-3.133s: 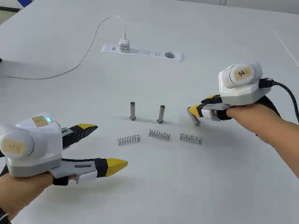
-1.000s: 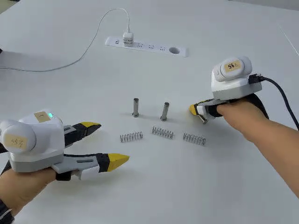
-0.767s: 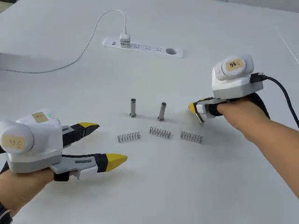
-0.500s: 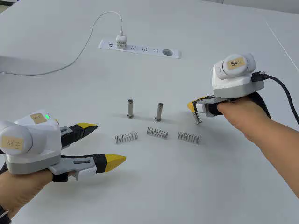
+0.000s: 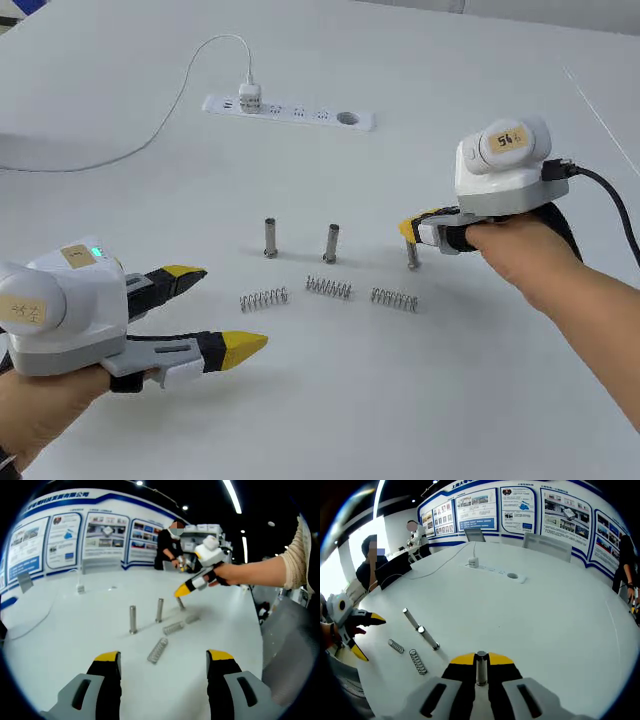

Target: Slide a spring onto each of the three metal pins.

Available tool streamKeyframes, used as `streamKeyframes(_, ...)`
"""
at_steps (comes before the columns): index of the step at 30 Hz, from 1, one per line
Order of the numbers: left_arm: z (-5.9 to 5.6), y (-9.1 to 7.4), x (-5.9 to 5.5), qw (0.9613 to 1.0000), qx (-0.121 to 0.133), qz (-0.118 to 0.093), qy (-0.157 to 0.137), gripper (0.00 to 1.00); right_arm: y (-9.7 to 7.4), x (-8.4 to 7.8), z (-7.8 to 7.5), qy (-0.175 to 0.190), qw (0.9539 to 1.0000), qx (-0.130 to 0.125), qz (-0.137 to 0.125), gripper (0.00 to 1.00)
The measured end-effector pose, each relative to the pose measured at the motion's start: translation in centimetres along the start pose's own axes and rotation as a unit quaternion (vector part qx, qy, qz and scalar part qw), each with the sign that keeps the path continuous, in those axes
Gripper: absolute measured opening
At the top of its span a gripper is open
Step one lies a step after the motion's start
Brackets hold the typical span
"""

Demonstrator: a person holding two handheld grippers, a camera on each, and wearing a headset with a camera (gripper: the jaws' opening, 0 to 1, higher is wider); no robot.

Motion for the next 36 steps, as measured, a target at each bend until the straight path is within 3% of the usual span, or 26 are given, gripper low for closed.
streamKeyframes(10, -0.3, -0.2, 0.5, 1.0000, -0.001, -0.001, 0.006, 0.70, -0.8, -0.4, -0.1, 0.001, 1.0000, -0.004, -0.007, 0.09)
streamKeyframes(36, -1.0, -0.3, 0.4, 1.0000, -0.003, -0.001, 0.008, 0.70, -1.7, -1.1, -0.1, -0.010, 0.9999, -0.004, -0.010, 0.09)
Point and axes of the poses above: the centre of the closed fingertips' face, and the gripper's own axes: y roughly forward along the fingers, z roughly to its left, x roughly out of its top, the point moved 6 cm from there along -y, roughly backward along the fingers, and after that the axes turned 15 degrees about -x, right-handed, at the moved point
